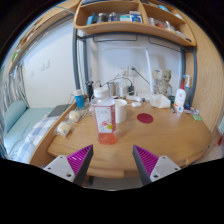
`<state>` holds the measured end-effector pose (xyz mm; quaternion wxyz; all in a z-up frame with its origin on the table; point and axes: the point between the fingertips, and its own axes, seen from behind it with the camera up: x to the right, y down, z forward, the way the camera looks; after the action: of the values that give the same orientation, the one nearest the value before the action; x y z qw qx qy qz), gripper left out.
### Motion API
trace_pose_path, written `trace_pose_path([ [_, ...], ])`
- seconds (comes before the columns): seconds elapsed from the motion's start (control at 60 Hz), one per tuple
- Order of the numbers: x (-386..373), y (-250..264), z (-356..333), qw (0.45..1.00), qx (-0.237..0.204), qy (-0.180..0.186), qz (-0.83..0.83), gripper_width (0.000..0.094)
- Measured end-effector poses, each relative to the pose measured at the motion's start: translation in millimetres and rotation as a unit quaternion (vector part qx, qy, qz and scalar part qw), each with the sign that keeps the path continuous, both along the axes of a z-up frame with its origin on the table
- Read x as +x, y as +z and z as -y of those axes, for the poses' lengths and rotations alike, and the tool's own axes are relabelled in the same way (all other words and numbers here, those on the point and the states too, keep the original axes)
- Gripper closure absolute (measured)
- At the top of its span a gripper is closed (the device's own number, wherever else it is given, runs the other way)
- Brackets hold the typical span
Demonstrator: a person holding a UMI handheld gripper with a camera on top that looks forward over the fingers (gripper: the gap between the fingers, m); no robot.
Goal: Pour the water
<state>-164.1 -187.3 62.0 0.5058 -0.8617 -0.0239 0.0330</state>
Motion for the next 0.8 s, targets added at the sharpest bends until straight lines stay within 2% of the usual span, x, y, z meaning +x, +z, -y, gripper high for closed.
trace_pose_path([
  [0.083,-19.5,-8.1,-26.5,1.000,0.022,0.014,-0.002,0.0114],
  [0.117,-24.7,4.9,-28.9,0.999,0.025,0.019,-0.010,0.0111],
  [0.4,-36.0,15.4,-100.4,0.998,0.064,0.009,-0.011,0.0111],
  [0.567,-27.5,20.4,-123.7,0.997,0.080,-0.011,-0.004,0.0115],
  [0.683,-24.2,25.3,-134.7,0.994,0.105,-0.028,-0.017,0.0193],
  [0.75,-26.9,24.3,-139.2,0.993,0.110,-0.030,-0.022,0.0299],
  [0.8,-26.5,25.3,-139.4,0.993,0.116,-0.026,-0.011,0.0310],
])
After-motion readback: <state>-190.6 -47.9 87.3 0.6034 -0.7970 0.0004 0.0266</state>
